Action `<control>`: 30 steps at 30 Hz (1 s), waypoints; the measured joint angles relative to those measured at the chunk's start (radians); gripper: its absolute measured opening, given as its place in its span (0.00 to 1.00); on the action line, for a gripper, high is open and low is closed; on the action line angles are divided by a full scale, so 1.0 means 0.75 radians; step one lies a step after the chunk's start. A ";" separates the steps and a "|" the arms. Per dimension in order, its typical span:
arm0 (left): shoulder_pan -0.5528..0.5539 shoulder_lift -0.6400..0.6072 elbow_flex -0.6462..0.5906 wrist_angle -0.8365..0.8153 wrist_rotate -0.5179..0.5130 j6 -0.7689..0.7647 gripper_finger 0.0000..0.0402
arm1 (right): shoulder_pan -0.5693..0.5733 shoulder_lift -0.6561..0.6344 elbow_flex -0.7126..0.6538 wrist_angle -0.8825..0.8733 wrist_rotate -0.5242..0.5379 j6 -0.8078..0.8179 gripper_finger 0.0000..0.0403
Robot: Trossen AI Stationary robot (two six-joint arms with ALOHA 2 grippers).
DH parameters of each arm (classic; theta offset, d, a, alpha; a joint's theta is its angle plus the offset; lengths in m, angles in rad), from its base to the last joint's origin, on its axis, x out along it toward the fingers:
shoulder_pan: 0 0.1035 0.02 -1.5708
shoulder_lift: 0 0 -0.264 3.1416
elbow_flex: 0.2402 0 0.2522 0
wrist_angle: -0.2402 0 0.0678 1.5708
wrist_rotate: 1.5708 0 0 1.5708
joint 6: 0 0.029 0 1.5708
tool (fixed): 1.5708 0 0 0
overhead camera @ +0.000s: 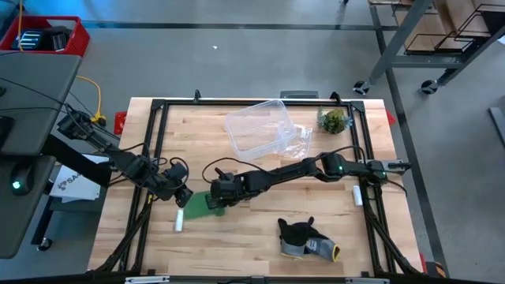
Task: Roll bandage
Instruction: Roll the green bandage
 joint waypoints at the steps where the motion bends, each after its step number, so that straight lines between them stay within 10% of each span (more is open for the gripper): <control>1: 0.000 0.000 0.000 0.000 -0.001 0.000 0.00 | -0.001 0.000 0.000 -0.008 0.006 0.013 0.03; 30: -0.001 -0.001 0.000 0.020 -0.009 0.147 0.00 | 0.082 -0.153 -0.008 -0.852 -0.064 -0.070 0.00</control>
